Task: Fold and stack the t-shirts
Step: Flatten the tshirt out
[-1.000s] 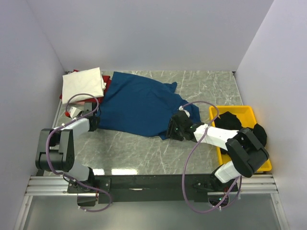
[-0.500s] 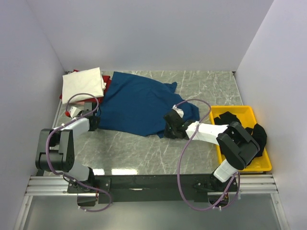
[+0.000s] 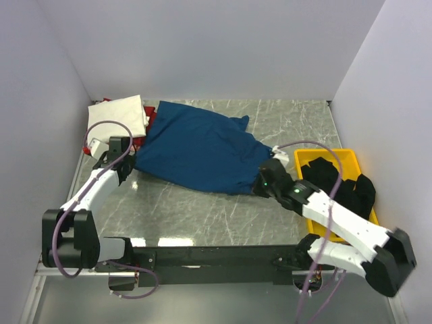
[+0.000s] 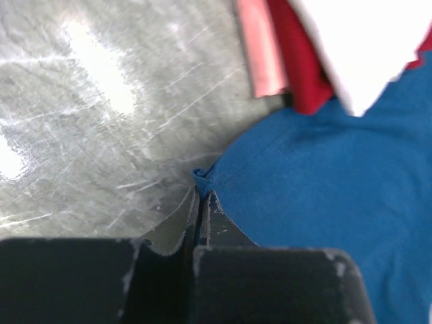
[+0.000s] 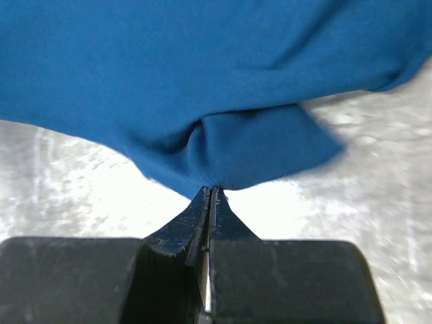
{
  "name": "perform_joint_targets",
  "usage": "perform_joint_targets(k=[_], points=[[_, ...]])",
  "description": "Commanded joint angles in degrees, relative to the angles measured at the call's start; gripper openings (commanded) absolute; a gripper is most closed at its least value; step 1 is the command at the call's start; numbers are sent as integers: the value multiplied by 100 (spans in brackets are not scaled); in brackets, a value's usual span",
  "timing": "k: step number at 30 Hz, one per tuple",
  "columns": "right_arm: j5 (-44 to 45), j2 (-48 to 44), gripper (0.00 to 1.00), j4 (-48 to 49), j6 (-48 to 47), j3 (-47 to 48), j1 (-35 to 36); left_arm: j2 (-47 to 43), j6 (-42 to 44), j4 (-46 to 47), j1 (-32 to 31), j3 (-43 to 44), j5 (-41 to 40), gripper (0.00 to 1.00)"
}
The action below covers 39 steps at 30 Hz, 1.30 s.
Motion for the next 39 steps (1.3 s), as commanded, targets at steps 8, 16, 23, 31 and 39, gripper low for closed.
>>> perform_joint_targets(k=[8, 16, 23, 31, 39], points=[[481, -1651, 0, -1882, -227, 696, -191, -926, 608, -406, 15, 589, -84, 1], [-1012, -1732, 0, -876, 193, 58, -103, -1120, 933, -380, 15, 739, 100, 1], [-909, 152, 24, 499, 1109, 431, 2135, -936, 960, -213, 15, 598, 180, 1], [81, 1012, 38, -227, 1029, 1392, 2604, -909, 995, -125, 15, 510, 268, 1], [155, -1361, 40, -547, 934, -864, 445, -979, 899, 42, 15, 334, 479, 1]])
